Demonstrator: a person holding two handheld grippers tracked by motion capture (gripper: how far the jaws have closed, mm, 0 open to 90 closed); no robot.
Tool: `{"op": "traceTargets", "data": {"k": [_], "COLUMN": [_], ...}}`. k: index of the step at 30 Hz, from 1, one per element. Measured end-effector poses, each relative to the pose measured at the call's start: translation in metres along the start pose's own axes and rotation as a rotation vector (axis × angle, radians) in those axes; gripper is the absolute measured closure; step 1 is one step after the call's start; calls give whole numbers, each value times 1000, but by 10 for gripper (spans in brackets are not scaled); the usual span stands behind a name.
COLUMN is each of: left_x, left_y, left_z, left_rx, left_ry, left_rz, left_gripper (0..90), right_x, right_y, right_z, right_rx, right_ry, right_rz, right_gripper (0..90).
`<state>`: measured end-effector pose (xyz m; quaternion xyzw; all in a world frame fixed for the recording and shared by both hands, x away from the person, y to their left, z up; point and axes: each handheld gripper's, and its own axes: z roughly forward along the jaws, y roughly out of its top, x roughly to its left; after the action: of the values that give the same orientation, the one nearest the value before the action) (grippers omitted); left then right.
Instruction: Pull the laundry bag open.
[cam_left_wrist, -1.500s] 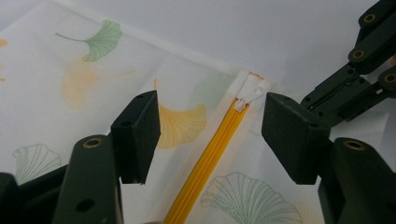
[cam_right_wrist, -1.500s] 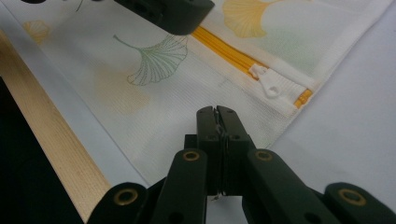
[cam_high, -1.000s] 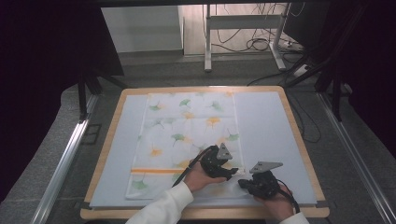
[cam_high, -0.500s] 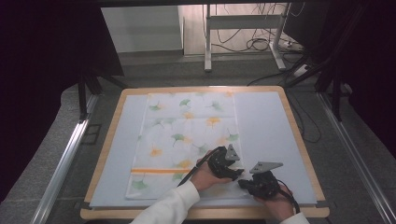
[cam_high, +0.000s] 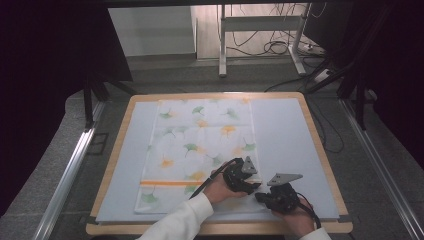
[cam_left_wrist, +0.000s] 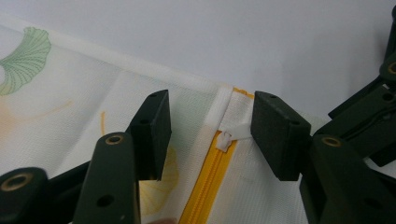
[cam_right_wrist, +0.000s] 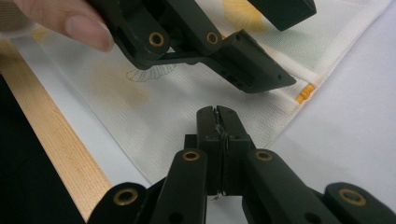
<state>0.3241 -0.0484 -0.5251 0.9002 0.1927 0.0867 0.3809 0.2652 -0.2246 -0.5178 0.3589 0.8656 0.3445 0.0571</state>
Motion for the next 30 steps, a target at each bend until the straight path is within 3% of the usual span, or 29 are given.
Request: {"op": "traceTargets", "data": {"k": [9, 15, 20, 27, 29, 30], "left_x": [1, -2, -2, 2, 5, 5], "left_y": [3, 0, 1, 6, 6, 6], "left_z": [-9, -6, 0, 9, 9, 9], "left_rx": [-13, 25, 35, 22, 16, 16], "left_ry": [-7, -19, -13, -47, -85, -85], "left_rz": [5, 61, 74, 28, -6, -6], "left_gripper": [484, 480, 481, 494, 543, 563], "right_x": [0, 0, 0, 1, 1, 1], "right_y": [0, 0, 0, -1, -1, -1], "right_z": [0, 0, 1, 1, 1, 1], "right_rx": [1, 0, 2, 8, 9, 9], "right_ry": [1, -1, -3, -3, -4, -4], "right_rz": [-1, 0, -3, 0, -2, -3], "right_gripper": [878, 878, 878, 878, 879, 879]}}
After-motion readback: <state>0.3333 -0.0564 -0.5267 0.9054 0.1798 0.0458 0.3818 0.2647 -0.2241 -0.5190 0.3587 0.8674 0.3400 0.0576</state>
